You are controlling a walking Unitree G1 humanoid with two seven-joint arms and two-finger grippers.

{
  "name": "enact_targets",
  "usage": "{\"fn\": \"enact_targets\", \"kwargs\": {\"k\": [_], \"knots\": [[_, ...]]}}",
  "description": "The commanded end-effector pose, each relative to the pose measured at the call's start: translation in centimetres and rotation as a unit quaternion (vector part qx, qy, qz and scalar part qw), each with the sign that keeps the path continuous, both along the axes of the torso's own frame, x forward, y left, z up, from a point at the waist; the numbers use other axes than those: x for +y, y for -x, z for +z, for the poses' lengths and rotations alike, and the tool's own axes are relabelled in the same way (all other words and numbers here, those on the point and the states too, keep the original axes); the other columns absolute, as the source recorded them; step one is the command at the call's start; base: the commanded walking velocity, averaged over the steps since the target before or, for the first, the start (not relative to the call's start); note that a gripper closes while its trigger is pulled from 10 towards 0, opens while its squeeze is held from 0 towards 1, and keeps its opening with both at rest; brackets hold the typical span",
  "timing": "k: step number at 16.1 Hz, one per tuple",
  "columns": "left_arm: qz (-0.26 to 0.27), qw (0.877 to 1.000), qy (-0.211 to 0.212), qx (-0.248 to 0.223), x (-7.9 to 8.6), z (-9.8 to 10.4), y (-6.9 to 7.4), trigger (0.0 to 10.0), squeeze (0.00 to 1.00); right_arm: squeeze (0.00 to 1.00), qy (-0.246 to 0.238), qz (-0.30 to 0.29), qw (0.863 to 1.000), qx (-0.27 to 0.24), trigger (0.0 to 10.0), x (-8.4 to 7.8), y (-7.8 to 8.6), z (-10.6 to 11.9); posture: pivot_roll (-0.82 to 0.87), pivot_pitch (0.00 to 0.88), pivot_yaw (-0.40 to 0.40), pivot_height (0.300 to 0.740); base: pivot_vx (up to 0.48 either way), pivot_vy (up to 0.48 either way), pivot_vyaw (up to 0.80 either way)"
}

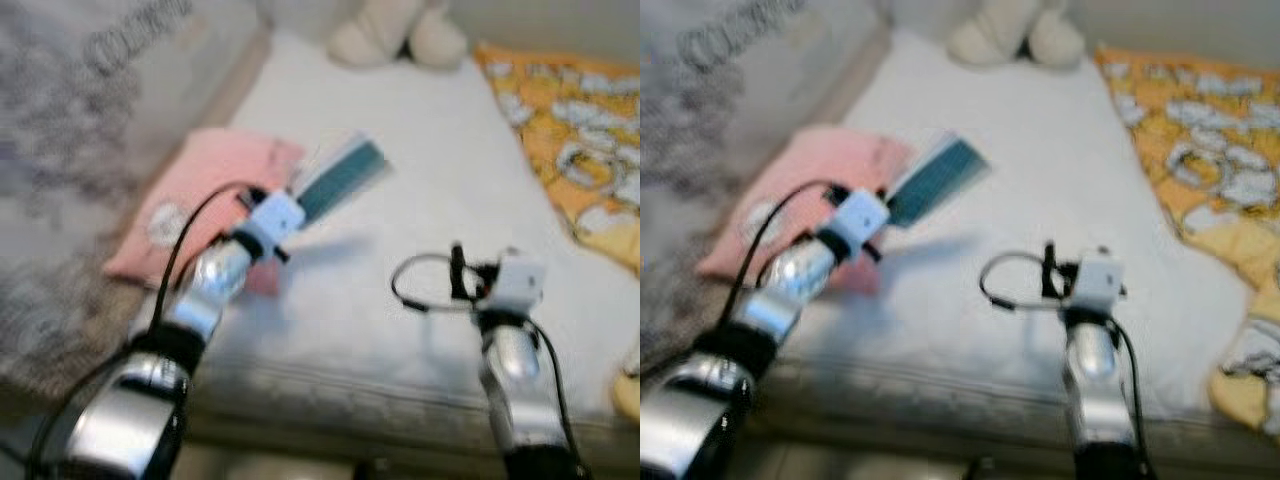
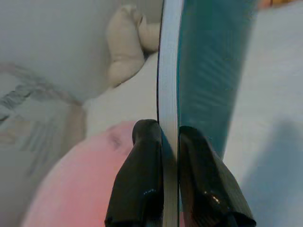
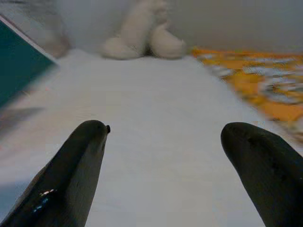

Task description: Clean up the room

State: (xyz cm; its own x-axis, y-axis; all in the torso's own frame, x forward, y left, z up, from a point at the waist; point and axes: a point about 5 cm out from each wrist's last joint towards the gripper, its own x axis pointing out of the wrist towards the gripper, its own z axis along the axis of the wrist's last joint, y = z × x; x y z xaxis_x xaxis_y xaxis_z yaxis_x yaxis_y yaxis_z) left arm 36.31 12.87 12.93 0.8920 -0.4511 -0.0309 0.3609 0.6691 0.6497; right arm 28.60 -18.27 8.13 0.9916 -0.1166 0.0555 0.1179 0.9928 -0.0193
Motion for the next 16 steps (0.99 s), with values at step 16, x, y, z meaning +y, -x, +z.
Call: {"fn": "enact_targets", "kwargs": {"k": [16], "knots": [[-0.061,0.975,-0.205,-0.054,-6.6,-8.6,4.9,0.0,0.00,0.00,-0.007,0.019,0.999,0.036,10.0,-1.2,2.7,-0.1,-0.19,0.042,0.014,0.740,0.000,0.000,0.00]]}}
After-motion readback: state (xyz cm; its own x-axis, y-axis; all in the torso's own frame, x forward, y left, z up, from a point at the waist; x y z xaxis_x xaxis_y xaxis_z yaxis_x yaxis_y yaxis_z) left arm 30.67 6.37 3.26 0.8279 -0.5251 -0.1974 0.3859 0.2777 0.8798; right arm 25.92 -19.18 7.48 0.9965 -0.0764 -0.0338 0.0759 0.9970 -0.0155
